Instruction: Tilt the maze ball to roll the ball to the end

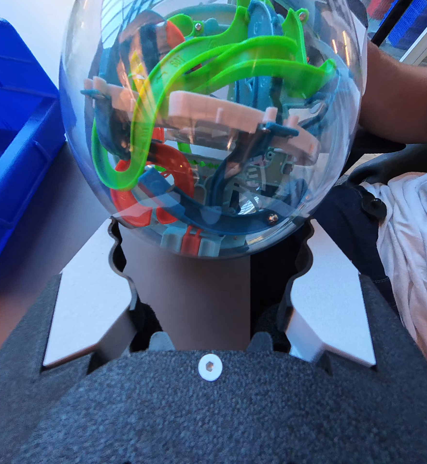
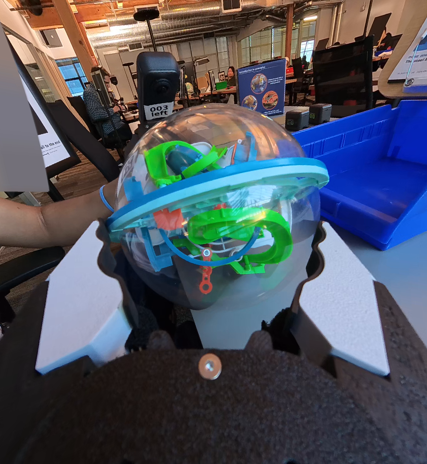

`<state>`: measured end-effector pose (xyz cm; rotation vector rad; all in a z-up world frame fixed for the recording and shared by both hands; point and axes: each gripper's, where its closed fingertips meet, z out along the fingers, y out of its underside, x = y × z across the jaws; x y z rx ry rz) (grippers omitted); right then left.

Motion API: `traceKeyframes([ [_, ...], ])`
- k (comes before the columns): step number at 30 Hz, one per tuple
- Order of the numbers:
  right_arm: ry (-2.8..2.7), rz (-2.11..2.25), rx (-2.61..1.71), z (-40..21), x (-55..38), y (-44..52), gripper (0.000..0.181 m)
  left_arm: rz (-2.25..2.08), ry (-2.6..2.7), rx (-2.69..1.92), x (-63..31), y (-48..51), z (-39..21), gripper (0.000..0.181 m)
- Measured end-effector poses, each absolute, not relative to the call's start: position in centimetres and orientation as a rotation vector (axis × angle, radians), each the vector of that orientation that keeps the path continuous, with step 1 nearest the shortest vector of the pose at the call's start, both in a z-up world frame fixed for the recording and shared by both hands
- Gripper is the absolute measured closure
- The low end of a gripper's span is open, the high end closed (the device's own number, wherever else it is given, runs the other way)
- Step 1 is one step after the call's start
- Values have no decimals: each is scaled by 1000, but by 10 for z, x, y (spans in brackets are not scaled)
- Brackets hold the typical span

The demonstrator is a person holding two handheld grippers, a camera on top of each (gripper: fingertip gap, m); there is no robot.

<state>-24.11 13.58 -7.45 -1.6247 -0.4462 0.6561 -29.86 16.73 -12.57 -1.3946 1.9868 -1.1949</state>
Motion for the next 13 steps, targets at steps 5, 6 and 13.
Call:
traceKeyframes([
  [5,-450,650,-1627,-75,-241,136,25,-1177,1993,-1390,-298,168,-125,43],
  [6,-450,650,-1627,-75,-241,135,25,-1174,1994,-1390,-298,168,-125,43],
  [13,-464,629,-1587,-67,-239,132,25,-1105,2013,-1363,-297,167,-115,43],
])
